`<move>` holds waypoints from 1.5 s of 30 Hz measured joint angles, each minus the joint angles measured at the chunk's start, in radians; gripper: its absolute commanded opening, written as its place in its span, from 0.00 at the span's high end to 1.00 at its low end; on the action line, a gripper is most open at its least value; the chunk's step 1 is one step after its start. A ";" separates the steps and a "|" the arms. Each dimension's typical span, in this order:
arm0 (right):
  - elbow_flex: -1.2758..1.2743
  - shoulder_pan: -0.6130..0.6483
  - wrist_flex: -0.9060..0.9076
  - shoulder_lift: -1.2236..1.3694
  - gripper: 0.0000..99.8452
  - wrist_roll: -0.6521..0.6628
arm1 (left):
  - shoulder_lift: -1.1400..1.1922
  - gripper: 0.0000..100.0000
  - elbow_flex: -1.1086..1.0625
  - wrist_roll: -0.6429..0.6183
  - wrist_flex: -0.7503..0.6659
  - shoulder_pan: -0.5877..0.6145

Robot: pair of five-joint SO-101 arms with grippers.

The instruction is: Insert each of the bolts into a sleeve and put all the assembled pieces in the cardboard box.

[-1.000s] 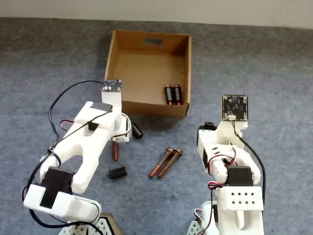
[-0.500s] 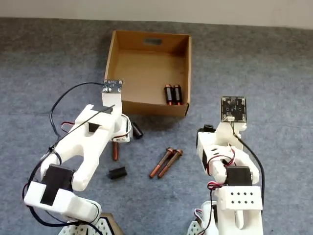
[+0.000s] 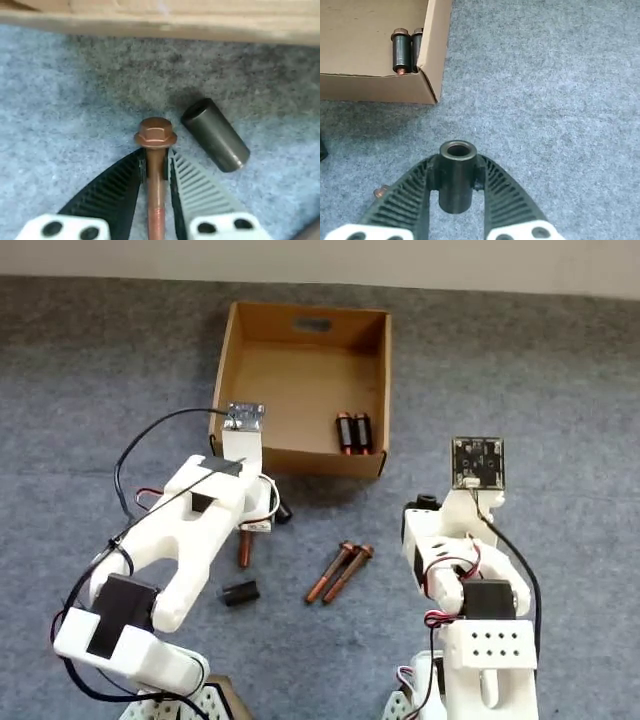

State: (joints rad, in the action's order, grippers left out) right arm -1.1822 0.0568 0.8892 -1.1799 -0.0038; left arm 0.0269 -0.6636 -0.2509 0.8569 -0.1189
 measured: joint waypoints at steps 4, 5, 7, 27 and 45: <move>0.000 0.000 0.000 0.000 0.99 0.000 | -0.028 0.98 -0.026 0.000 -0.009 0.002; 0.000 0.000 0.000 0.000 0.99 0.000 | -0.043 0.98 -0.038 0.000 -0.012 0.002; 0.000 0.000 0.000 0.000 0.99 0.000 | -0.075 0.99 -0.057 0.000 -0.012 0.003; 0.000 0.025 -0.109 0.000 0.99 0.000 | -0.419 0.99 -0.069 0.002 -0.006 0.008; -0.126 0.258 -0.680 0.000 0.99 0.000 | -0.767 0.99 -0.071 0.002 -0.388 -0.155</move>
State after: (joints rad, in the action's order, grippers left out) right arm -1.3080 0.3145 0.2094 -1.1799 -0.0038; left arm -0.7403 -0.7342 -0.2493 0.4687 -0.2739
